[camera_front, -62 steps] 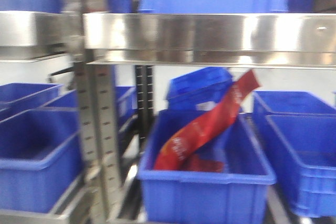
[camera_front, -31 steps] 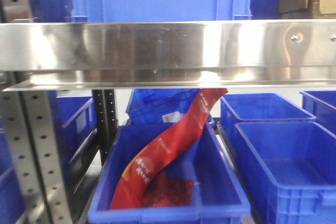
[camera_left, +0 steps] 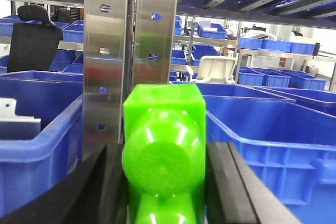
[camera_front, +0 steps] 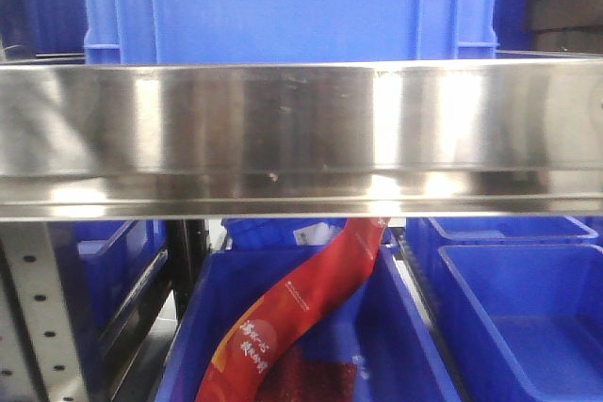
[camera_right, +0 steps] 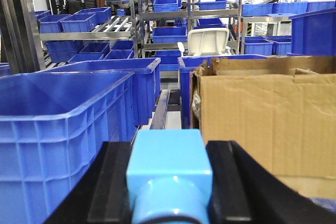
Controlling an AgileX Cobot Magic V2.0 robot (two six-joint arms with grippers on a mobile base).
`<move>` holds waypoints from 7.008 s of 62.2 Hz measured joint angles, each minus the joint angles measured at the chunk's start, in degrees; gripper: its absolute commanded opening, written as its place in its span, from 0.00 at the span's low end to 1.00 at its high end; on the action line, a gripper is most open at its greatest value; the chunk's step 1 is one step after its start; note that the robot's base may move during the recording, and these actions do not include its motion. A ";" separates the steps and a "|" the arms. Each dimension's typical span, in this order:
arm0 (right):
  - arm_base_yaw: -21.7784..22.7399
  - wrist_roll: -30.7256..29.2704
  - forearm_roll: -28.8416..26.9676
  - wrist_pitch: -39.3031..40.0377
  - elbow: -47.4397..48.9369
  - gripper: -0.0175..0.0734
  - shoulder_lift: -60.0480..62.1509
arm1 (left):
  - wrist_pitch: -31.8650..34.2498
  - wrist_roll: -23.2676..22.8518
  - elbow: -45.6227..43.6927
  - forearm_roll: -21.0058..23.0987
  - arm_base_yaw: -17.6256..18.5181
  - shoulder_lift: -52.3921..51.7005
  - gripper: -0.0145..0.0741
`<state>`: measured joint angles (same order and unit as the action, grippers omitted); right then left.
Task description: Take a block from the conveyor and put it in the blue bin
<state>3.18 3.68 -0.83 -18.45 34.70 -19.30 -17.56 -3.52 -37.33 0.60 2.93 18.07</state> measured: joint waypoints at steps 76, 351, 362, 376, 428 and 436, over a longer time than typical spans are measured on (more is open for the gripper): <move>-0.11 0.00 0.00 6.63 0.00 0.01 -1.90 | 4.79 0.00 -0.59 0.10 0.12 1.59 0.04; -0.09 -0.14 -0.60 14.84 -34.73 0.02 19.05 | 12.03 3.52 16.45 4.14 14.08 -17.73 0.04; -0.09 -0.14 -0.60 14.84 -34.73 0.02 19.05 | 12.03 3.52 16.45 4.14 14.08 -17.73 0.04; -0.09 -0.14 -0.60 14.87 -34.73 0.01 19.05 | 12.03 3.52 16.45 4.14 14.08 -17.73 0.04; -0.09 -0.14 -0.60 14.87 -34.73 0.01 19.05 | 17.56 3.52 37.36 1.85 -4.58 -17.78 0.04; -0.09 -0.14 -0.60 14.87 -34.73 0.01 19.05 | 18.84 3.52 37.36 1.85 -4.58 -17.78 0.04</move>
<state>3.09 3.54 -1.43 -3.58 -0.03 -0.25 1.29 0.00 0.03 2.45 -1.64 0.29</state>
